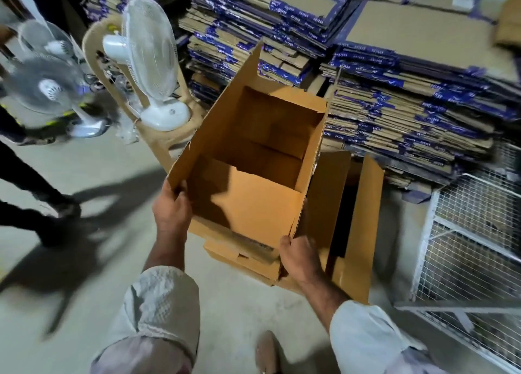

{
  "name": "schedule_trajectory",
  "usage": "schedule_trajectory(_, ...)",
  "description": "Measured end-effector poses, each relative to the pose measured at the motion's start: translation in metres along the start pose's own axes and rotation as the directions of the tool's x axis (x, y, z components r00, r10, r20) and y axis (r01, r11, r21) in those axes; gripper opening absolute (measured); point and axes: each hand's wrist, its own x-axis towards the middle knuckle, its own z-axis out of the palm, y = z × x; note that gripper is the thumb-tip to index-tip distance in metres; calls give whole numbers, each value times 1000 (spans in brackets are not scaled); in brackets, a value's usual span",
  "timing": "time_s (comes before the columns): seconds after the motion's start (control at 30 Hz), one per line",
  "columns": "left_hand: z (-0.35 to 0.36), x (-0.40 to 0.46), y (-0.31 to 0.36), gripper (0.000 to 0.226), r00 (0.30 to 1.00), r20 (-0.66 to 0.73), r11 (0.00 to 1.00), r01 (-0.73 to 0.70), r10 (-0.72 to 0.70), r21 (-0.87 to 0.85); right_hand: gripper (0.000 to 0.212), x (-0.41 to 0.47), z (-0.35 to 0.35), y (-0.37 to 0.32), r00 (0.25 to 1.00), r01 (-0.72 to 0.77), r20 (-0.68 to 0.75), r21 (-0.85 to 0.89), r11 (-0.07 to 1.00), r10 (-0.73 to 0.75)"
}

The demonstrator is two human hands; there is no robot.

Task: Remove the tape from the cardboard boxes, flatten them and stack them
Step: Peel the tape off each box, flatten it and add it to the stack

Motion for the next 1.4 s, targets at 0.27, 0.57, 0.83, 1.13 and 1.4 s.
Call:
schedule_trajectory(0.27,14,-42,63,21,994,-28,980,-113,110,-161,47,-15,-74,-11,972,106,-225,176,979,-64)
schedule_trajectory(0.57,121,-144,124,39,897,235,913,-312,375,-264,45,-43,-232,53,746,252,-649,484,838,150)
schedule_trajectory(0.83,248,-285,180,45,732,438,847,-384,522,-367,48,-106,-353,195,524,385,-814,489,782,251)
schedule_trajectory(1.13,353,-503,226,22,578,545,793,-485,607,-369,50,-148,-489,394,401,407,-832,536,740,383)
schedule_trajectory(1.4,445,-654,226,17,519,602,767,-580,607,-274,46,-170,-591,545,465,348,-795,569,745,390)
